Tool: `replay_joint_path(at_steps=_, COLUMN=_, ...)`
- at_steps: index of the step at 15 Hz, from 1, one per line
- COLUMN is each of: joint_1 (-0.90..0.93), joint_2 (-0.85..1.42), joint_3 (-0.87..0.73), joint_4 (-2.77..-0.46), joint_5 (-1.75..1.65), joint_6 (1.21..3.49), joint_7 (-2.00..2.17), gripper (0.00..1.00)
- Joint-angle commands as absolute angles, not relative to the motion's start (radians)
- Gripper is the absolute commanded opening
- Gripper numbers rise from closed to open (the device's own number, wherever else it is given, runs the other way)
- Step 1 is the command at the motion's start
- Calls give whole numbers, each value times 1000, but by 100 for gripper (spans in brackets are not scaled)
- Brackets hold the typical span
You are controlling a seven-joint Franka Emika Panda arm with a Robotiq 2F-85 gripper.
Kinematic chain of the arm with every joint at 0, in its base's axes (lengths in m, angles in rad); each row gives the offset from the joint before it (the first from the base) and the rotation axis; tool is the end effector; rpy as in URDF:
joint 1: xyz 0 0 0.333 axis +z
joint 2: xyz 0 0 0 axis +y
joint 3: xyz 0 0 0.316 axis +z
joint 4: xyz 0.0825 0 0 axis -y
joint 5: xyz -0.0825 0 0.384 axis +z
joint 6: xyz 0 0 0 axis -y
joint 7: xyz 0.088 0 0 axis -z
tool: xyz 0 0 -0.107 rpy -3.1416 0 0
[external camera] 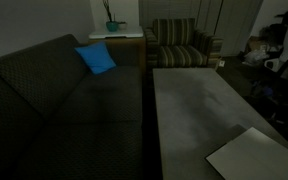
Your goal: Close the book
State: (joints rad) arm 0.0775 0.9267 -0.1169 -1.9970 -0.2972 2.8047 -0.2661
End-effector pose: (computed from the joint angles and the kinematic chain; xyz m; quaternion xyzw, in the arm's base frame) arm 0.5397 -0.0148 -0.0155 0.9562 0.2722 -0.0744 0.0779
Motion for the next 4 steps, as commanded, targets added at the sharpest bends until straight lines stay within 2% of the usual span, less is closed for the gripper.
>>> replay_joint_path(at_steps=1, joint_1=16, joint_2=912, joint_3=-55, joint_4=-1948, joint_5=-272, joint_6=2639, joint_7=-283, gripper=100)
replay_joint_path(at_steps=4, joint_1=11, joint_2=922, joint_3=-52, joint_4=-1913, joint_5=-274, joint_6=2607, joint_7=-265, gripper=100)
